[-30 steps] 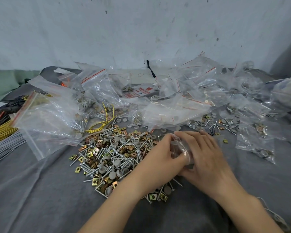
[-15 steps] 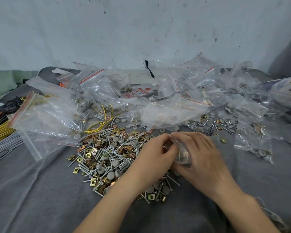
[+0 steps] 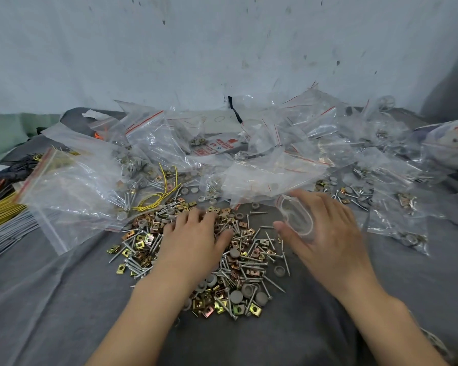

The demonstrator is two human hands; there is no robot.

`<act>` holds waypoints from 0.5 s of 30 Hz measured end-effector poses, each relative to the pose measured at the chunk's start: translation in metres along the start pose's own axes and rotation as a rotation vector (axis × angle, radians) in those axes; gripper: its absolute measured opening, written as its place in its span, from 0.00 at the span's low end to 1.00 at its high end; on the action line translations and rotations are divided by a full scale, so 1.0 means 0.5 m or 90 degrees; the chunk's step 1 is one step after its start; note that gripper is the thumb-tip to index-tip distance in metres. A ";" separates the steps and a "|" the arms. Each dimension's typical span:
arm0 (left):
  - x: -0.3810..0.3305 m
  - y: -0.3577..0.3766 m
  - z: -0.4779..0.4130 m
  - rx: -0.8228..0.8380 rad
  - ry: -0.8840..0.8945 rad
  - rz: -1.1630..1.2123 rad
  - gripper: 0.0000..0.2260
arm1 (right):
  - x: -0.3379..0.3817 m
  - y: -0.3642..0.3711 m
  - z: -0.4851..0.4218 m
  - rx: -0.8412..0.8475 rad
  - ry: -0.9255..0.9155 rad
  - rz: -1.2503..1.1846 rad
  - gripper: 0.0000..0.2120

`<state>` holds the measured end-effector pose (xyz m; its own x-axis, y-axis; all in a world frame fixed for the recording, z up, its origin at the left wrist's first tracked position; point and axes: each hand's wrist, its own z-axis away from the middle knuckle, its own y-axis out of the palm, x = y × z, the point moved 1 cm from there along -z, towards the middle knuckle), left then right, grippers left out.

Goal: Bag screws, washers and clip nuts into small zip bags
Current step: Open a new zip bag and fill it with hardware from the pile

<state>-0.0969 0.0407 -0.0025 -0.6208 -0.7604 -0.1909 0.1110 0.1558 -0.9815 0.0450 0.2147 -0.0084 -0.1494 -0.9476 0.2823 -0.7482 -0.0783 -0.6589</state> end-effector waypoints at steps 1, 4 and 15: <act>-0.002 0.002 0.000 -0.005 0.013 -0.015 0.25 | 0.001 -0.001 -0.002 -0.002 0.006 -0.001 0.25; -0.004 -0.005 -0.002 -0.037 0.049 -0.025 0.20 | 0.004 -0.001 -0.004 -0.003 0.018 -0.004 0.25; 0.017 -0.012 -0.018 -0.050 0.154 0.053 0.13 | 0.011 0.034 -0.005 0.155 -0.004 0.039 0.25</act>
<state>-0.1098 0.0390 0.0017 -0.7808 -0.5708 -0.2539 0.1158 0.2672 -0.9567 0.0298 0.2088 -0.0166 -0.1851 -0.9548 0.2325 -0.5594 -0.0921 -0.8238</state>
